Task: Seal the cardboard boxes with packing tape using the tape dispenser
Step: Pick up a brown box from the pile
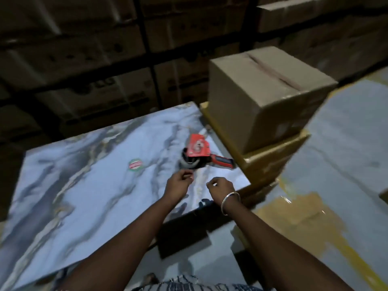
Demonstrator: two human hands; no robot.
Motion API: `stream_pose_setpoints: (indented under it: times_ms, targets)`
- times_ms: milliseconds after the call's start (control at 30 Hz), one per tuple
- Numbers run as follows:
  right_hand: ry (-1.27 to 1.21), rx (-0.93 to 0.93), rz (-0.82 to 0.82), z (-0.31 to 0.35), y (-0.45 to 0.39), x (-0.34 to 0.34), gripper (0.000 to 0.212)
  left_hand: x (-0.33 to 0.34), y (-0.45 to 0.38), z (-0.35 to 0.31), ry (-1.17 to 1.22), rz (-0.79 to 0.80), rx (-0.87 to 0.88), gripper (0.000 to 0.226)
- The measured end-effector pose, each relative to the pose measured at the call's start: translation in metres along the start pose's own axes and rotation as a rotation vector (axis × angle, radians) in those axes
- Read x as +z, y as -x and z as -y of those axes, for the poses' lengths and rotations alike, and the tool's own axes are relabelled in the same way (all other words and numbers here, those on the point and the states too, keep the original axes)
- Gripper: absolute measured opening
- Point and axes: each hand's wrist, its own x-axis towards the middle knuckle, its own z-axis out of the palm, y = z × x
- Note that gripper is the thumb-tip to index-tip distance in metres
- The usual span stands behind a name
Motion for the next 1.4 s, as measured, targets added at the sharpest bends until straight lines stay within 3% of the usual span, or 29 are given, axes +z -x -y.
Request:
stream_pose_setpoints:
  times_ms: [267, 500, 600, 700, 967, 1200, 1400]
  targets:
    - [0.243, -0.305, 0.266, 0.152, 0.036, 0.184, 0.020, -0.203, 0.061, 0.103, 0.200, -0.365, -0.140, 0.017]
    - [0.423, -0.474, 0.541, 0.245, 0.111, 0.391, 0.023, -0.385, 0.144, 0.249, 0.308, -0.643, -0.278, 0.008]
    - [0.531, -0.570, 0.687, 0.274, 0.150, 0.465, 0.022, -0.435, 0.189, 0.317, 0.463, -0.860, -0.384, 0.016]
    - [0.626, -0.642, 0.806, 0.294, 0.179, 0.522, 0.023, -0.463, 0.240, 0.334, 0.529, -0.992, -0.485, 0.007]
    - [0.812, -0.748, 1.038, 0.324, 0.216, 0.663, 0.024, -0.491, 0.309, 0.414, 0.727, -1.238, -0.756, 0.010]
    - [0.946, -0.703, 1.159, 0.317, 0.208, 0.793, 0.024, -0.503, 0.318, 0.490, 0.847, -1.298, -0.917, 0.013]
    - [1.136, -0.706, 1.152, 0.272, 0.178, 0.911, 0.028, -0.499, 0.300, 0.602, 0.904, -1.276, -1.026, 0.024]
